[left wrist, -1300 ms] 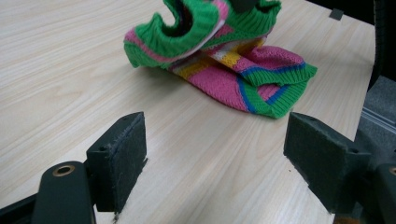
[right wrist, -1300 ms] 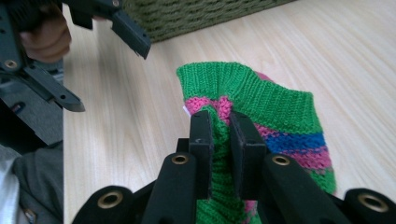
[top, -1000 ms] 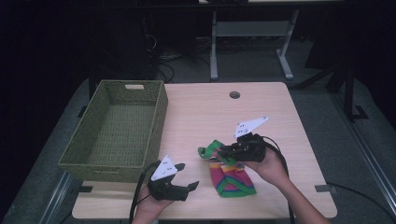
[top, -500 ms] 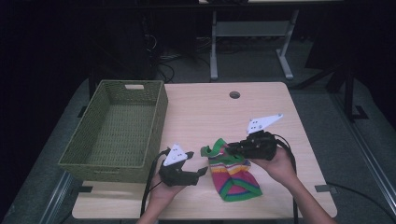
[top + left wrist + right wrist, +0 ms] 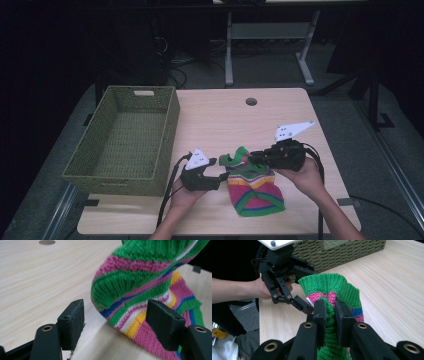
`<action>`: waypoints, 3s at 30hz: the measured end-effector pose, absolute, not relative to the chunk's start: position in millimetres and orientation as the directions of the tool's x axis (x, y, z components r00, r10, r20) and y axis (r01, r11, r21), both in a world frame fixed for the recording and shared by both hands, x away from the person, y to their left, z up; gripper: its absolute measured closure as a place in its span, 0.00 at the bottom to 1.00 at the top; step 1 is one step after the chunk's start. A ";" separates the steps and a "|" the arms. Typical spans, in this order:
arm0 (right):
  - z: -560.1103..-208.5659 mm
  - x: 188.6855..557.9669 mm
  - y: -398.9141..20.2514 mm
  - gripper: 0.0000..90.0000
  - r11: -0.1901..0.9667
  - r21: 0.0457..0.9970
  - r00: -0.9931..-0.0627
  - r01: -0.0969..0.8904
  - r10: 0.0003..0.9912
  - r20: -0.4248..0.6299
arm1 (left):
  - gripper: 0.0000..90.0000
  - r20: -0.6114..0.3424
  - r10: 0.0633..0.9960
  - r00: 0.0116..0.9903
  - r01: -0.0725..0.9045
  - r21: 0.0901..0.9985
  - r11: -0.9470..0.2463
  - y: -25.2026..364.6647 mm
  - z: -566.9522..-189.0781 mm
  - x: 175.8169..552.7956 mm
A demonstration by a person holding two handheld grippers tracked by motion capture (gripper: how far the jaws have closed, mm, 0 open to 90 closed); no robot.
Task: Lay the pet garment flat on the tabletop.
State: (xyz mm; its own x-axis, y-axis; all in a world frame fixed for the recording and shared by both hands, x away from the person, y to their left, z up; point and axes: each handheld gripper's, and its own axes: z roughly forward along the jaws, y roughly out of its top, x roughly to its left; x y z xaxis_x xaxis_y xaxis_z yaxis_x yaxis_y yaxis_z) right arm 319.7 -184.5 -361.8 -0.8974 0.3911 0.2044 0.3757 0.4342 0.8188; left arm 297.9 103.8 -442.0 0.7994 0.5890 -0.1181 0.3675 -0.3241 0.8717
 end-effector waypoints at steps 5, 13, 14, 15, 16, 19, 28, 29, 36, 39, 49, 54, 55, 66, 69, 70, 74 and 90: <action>-361.9 319.9 -186.5 0.89 0.427 0.822 -0.896 0.377 0.392 0.207 | 0.46 -0.134 0.590 0.796 0.389 0.861 -0.329 97.9 -450.0 308.2; -367.6 321.5 -193.9 0.89 0.423 0.815 -0.886 0.395 0.410 0.217 | 0.84 -0.073 0.566 0.821 0.331 0.869 -0.368 91.9 -447.0 307.0; -368.5 321.4 -195.3 0.89 0.422 0.814 -0.883 0.399 0.416 0.217 | 0.87 -0.071 0.560 0.825 0.329 0.867 -0.375 91.7 -446.0 307.4; -369.3 321.5 -196.2 0.89 0.422 0.814 -0.882 0.399 0.418 0.216 | 0.89 -0.067 0.554 0.830 0.325 0.866 -0.381 91.1 -444.4 307.4; -370.8 321.6 -197.7 0.89 0.419 0.813 -0.879 0.404 0.424 0.219 | 0.91 -0.055 0.550 0.833 0.315 0.865 -0.391 91.3 -443.1 307.6; -374.0 322.3 -201.7 0.89 0.415 0.808 -0.871 0.418 0.437 0.226 | 0.93 -0.039 0.539 0.841 0.303 0.860 -0.411 89.9 -438.6 307.9; -375.4 323.0 -215.8 0.88 0.391 0.811 -0.855 0.435 0.462 0.236 | 0.93 -0.019 0.529 0.848 0.288 0.855 -0.431 89.9 -429.6 310.2; -375.6 322.7 -216.7 0.88 0.388 0.811 -0.853 0.439 0.462 0.241 | 0.93 -0.018 0.530 0.848 0.289 0.853 -0.434 89.7 -428.5 310.2; -379.4 321.5 -224.9 0.87 0.370 0.815 -0.849 0.447 0.461 0.257 | 0.93 -0.010 0.534 0.845 0.287 0.852 -0.438 90.9 -424.5 311.5; -381.9 320.8 -227.0 0.86 0.370 0.809 -0.844 0.457 0.467 0.263 | 0.93 -0.011 0.539 0.842 0.292 0.850 -0.439 91.0 -425.1 312.1; -387.1 319.6 -229.8 0.86 0.369 0.810 -0.843 0.456 0.472 0.259 | 0.93 -0.017 0.549 0.836 0.311 0.838 -0.448 89.7 -422.1 319.2; -388.6 317.4 -229.3 0.87 0.374 0.808 -0.839 0.456 0.485 0.249 | 0.93 -0.011 0.552 0.834 0.316 0.829 -0.461 86.1 -417.3 324.8; -388.4 316.8 -229.0 0.87 0.380 0.806 -0.838 0.453 0.490 0.240 | 0.93 -0.004 0.550 0.835 0.314 0.825 -0.470 86.0 -416.8 326.7; -388.0 321.4 -232.5 0.87 0.363 0.806 -0.824 0.468 0.510 0.248 | 0.93 -0.010 0.565 0.825 0.334 0.815 -0.473 86.5 -417.8 331.4; -387.6 320.6 -233.1 0.87 0.367 0.806 -0.826 0.464 0.509 0.244 | 0.93 -0.007 0.575 0.818 0.341 0.811 -0.475 86.8 -417.9 332.1; -387.6 320.3 -234.0 0.87 0.366 0.806 -0.824 0.464 0.512 0.242 | 0.93 -0.007 0.575 0.818 0.341 0.811 -0.475 86.8 -417.9 332.1; -387.8 319.9 -238.4 0.92 0.362 0.807 -0.822 0.466 0.515 0.243 | 0.93 -0.032 0.587 0.809 0.365 0.810 -0.459 90.5 -421.8 335.5; -403.1 317.2 -194.6 0.70 0.546 0.744 -0.895 0.386 0.418 0.157 | 0.93 -0.018 0.591 0.807 0.368 0.798 -0.478 87.9 -426.5 337.2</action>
